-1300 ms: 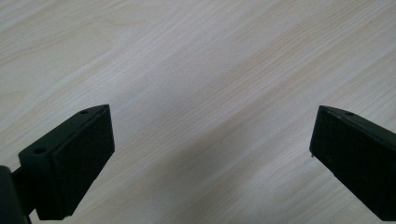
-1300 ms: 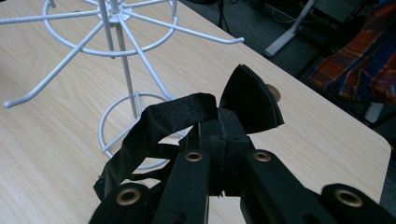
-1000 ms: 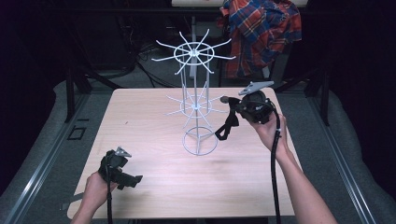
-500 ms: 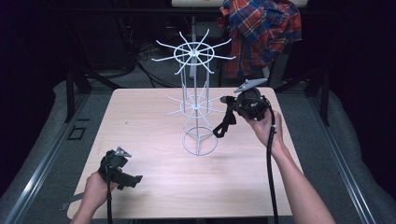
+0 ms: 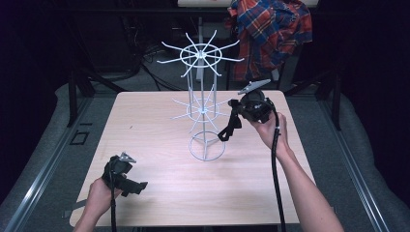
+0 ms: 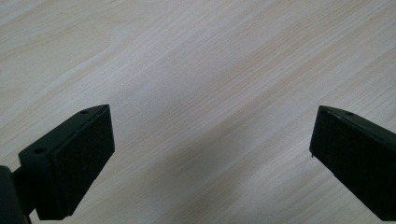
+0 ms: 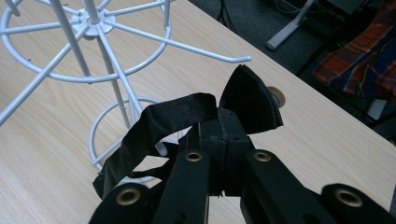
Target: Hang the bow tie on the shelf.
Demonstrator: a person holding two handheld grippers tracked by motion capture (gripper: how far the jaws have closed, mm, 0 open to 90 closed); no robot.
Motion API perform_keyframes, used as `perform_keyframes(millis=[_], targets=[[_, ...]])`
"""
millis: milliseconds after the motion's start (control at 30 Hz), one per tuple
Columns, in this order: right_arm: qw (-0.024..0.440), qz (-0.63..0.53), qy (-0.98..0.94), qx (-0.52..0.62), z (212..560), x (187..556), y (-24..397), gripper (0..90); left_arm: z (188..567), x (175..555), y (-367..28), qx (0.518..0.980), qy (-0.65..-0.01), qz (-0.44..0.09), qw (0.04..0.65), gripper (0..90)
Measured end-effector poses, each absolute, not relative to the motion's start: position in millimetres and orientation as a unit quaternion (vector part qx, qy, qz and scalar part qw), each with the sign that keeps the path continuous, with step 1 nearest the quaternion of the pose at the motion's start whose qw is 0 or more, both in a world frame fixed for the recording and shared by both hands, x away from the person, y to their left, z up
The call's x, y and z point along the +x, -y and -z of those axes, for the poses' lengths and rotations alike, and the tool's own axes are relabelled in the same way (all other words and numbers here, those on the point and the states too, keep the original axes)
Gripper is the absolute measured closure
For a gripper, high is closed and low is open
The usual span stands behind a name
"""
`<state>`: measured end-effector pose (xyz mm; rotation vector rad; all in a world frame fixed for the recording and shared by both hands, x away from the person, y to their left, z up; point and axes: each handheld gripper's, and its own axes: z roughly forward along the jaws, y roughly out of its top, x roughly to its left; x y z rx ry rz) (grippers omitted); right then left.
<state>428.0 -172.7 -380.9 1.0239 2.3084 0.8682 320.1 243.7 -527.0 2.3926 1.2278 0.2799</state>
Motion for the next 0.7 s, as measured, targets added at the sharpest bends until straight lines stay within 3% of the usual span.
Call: perform_keyframes(millis=[700], targets=[[0.177,-0.345,-0.829,0.403,406,439,178,90.0,527,320,-243,0.864,-0.443,-0.101,0.217,0.1]])
